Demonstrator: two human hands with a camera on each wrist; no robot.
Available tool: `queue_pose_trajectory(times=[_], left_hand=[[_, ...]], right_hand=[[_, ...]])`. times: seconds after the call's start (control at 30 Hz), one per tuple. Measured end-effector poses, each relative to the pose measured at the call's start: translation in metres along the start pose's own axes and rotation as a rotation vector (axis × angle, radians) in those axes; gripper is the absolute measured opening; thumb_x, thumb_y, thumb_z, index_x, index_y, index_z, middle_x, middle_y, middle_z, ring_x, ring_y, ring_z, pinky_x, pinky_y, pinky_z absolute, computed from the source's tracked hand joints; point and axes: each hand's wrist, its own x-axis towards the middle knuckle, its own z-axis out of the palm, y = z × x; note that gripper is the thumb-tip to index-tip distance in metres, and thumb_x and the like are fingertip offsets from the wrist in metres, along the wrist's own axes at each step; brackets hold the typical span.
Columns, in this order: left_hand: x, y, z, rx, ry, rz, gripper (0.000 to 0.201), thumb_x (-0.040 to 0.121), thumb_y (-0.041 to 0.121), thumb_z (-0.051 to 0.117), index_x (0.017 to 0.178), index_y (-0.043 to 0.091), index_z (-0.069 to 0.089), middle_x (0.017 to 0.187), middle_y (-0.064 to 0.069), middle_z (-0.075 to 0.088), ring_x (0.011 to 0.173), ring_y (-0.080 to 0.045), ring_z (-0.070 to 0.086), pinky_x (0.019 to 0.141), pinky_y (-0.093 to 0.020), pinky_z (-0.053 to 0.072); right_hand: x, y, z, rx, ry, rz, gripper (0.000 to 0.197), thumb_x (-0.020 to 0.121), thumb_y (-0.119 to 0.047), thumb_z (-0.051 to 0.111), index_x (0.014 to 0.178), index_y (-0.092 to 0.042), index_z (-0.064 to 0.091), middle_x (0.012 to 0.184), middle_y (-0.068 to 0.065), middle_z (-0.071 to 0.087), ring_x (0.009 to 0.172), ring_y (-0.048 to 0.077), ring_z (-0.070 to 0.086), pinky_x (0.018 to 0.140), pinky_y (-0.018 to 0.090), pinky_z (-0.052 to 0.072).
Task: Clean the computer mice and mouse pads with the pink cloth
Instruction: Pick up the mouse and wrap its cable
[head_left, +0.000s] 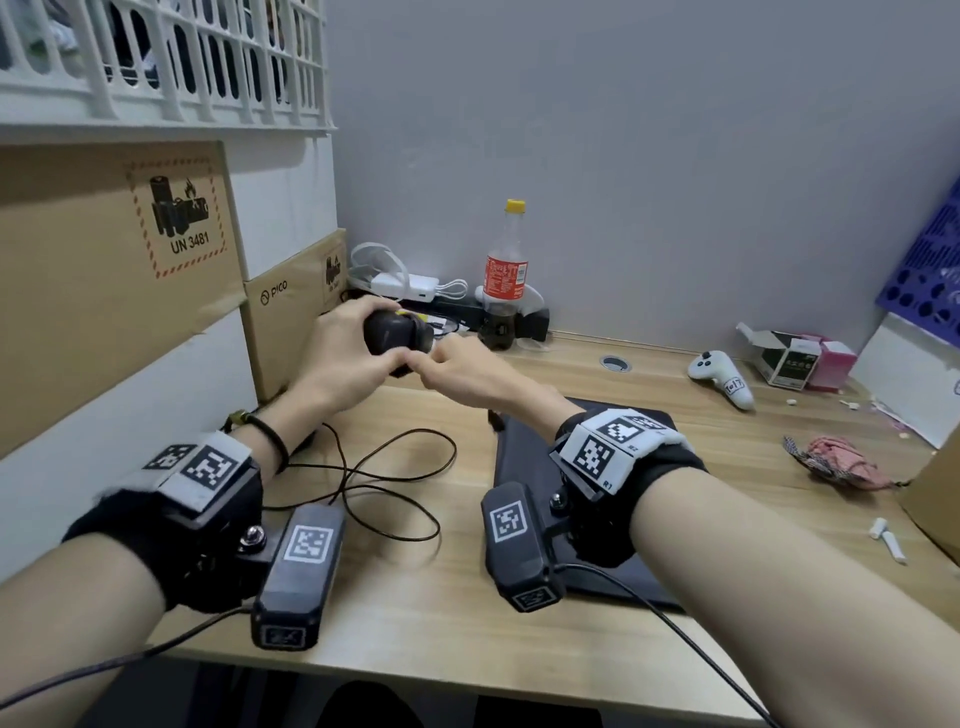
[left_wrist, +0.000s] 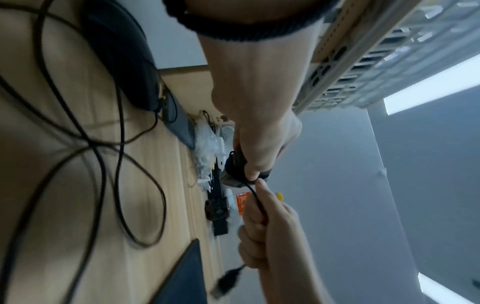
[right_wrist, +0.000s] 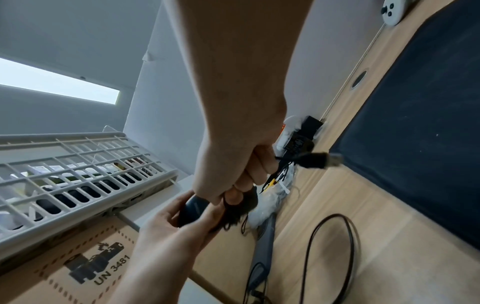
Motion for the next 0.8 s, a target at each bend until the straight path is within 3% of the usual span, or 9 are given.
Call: queue_pose_trajectory(times=[0.1,0.17,0.23,0.33,0.43,0.53,0.67,0.73,0.8], left_hand=[[-0.002,-0.003,-0.012,0.120,-0.296,0.056,0.046,0.073,0.017,0.079,0.115,0.024,0.064,0.110,0.002,0.065,0.101,-0.013,0.058,0.083,-0.017,0.039],[-0.002,-0.003,-0.021,0.069,-0.529,0.041,0.041,0.077,0.022,0.077,0.114,0.032,0.062,0.111,0.007,0.064,0.102,-0.009,0.060,0.084,-0.016,0.041],[-0.006,0.000,-0.027,-0.162,-0.650,-0.011,0.034,0.082,0.023,0.073,0.113,0.032,0.063,0.113,0.008,0.065,0.102,-0.007,0.062,0.084,-0.019,0.047],[-0.014,0.014,-0.026,-0.721,-0.697,-0.117,0.038,0.085,0.026,0.069,0.121,0.015,0.062,0.114,-0.006,0.067,0.101,-0.017,0.065,0.079,-0.026,0.054],[-0.013,0.029,-0.016,-1.055,-0.676,-0.123,0.050,0.086,0.026,0.059,0.130,0.002,0.054,0.120,-0.017,0.061,0.107,-0.023,0.061,0.088,-0.033,0.054],[-0.009,0.046,0.004,-1.187,-0.514,-0.216,0.032,0.096,0.022,0.046,0.119,0.008,0.062,0.115,-0.007,0.067,0.105,-0.016,0.061,0.091,-0.029,0.053],[-0.008,0.058,0.036,-1.203,-0.367,-0.341,0.028,0.101,0.022,0.040,0.110,0.013,0.065,0.102,0.000,0.070,0.092,-0.009,0.064,0.078,-0.019,0.053],[-0.005,0.062,0.053,-1.220,-0.318,-0.377,0.027,0.100,0.024,0.044,0.110,0.012,0.066,0.111,-0.005,0.068,0.102,-0.014,0.061,0.086,-0.023,0.051],[-0.002,0.068,0.067,-1.255,-0.271,-0.412,0.024,0.100,0.023,0.046,0.106,0.013,0.067,0.110,-0.006,0.068,0.105,-0.016,0.061,0.085,-0.023,0.053]], right_hand=[[0.002,0.008,-0.007,0.005,0.050,0.004,0.048,0.097,-0.037,0.044,0.057,-0.012,0.047,0.057,0.004,0.050,0.051,0.020,0.041,0.052,0.031,0.032],[0.003,0.010,-0.010,0.046,0.093,0.003,0.048,0.097,-0.036,0.045,0.054,-0.014,0.045,0.059,0.007,0.053,0.052,0.019,0.043,0.054,0.031,0.034],[0.005,0.012,-0.014,0.137,0.125,0.016,0.051,0.098,-0.034,0.047,0.051,-0.015,0.041,0.053,0.003,0.048,0.046,0.014,0.039,0.052,0.029,0.032],[0.007,0.018,-0.025,0.331,0.186,-0.005,0.049,0.100,-0.031,0.048,0.055,-0.013,0.042,0.050,-0.002,0.035,0.041,0.006,0.030,0.048,0.024,0.028],[0.009,0.023,-0.037,0.675,0.166,-0.034,0.027,0.100,-0.016,0.049,0.076,-0.003,0.055,0.068,0.002,0.045,0.049,-0.001,0.045,0.051,0.015,0.037],[0.006,0.037,-0.040,1.037,0.198,0.033,0.014,0.097,-0.006,0.046,0.093,0.000,0.058,0.080,0.007,0.051,0.056,0.009,0.056,0.045,0.020,0.046],[-0.001,0.064,-0.030,0.894,0.297,0.040,0.017,0.092,-0.005,0.049,0.089,-0.012,0.064,0.059,0.001,0.054,0.049,0.012,0.046,0.049,0.028,0.033],[-0.004,0.073,-0.031,0.951,0.305,0.128,0.019,0.092,-0.005,0.045,0.097,-0.006,0.064,0.063,0.007,0.051,0.046,0.011,0.042,0.048,0.028,0.030],[-0.008,0.080,-0.037,0.982,0.320,0.214,0.027,0.093,-0.002,0.040,0.109,0.004,0.060,0.072,0.011,0.048,0.048,0.012,0.039,0.044,0.023,0.032]])
